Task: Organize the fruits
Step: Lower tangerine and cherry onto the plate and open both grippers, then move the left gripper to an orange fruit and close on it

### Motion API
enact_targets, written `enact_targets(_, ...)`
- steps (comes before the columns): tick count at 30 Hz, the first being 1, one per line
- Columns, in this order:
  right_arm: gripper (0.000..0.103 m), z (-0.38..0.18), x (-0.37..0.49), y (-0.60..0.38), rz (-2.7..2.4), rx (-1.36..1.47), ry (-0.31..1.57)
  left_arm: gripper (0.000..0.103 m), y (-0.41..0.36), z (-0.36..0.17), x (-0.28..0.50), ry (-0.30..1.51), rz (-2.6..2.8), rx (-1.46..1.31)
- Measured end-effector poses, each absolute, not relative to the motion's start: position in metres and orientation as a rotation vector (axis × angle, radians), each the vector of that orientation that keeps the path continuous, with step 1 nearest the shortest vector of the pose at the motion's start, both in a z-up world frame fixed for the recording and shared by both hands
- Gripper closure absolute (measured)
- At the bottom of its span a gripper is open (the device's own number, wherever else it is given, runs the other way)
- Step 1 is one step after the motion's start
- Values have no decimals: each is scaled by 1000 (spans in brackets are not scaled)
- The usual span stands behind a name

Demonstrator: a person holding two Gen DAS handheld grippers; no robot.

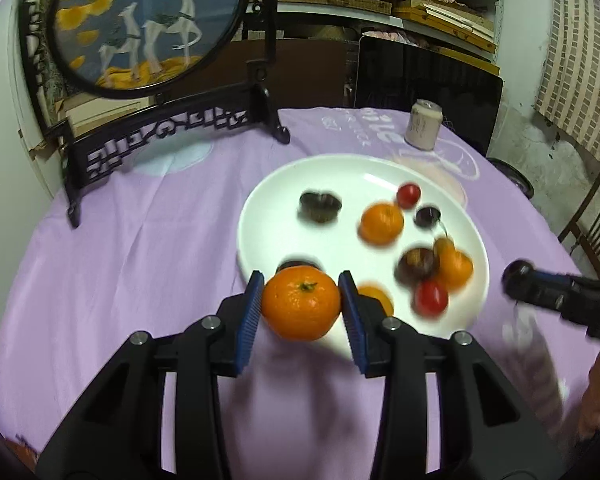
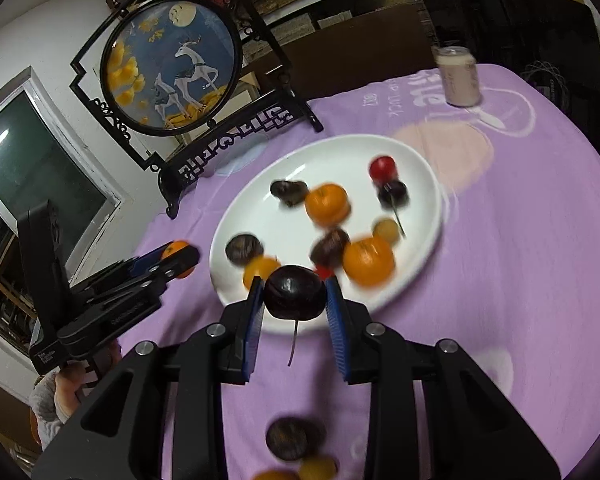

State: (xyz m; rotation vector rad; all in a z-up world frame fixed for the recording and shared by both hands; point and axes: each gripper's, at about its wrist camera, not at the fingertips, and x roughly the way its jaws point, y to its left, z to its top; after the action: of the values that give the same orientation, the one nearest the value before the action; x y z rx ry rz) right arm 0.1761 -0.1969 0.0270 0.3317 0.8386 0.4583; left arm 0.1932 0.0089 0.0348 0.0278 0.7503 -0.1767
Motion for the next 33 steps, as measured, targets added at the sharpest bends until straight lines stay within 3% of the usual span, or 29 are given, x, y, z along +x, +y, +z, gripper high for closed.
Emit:
enact_targets(8, 69, 7, 220, -163, 446, 256, 875, 61, 7, 14, 257, 791, -154, -9)
enact_targets(9, 64, 5, 221, -162, 444, 250, 879, 56, 7, 11, 260, 795, -161, -16)
enact_targets(10, 52, 2, 223, -163, 435, 245, 875, 51, 8, 9, 261, 795, -163, -19)
enact_targets(12, 45, 1, 222, -167, 423, 248, 854, 49, 8, 7, 264, 795, -168, -10)
enact_targets(26, 44, 3, 183, -215, 415, 411, 851, 37, 20, 16, 203, 764, -167, -15)
enact_targets(33, 42, -1, 143, -243, 389, 467, 818, 23, 13, 26, 127, 683, -190, 65)
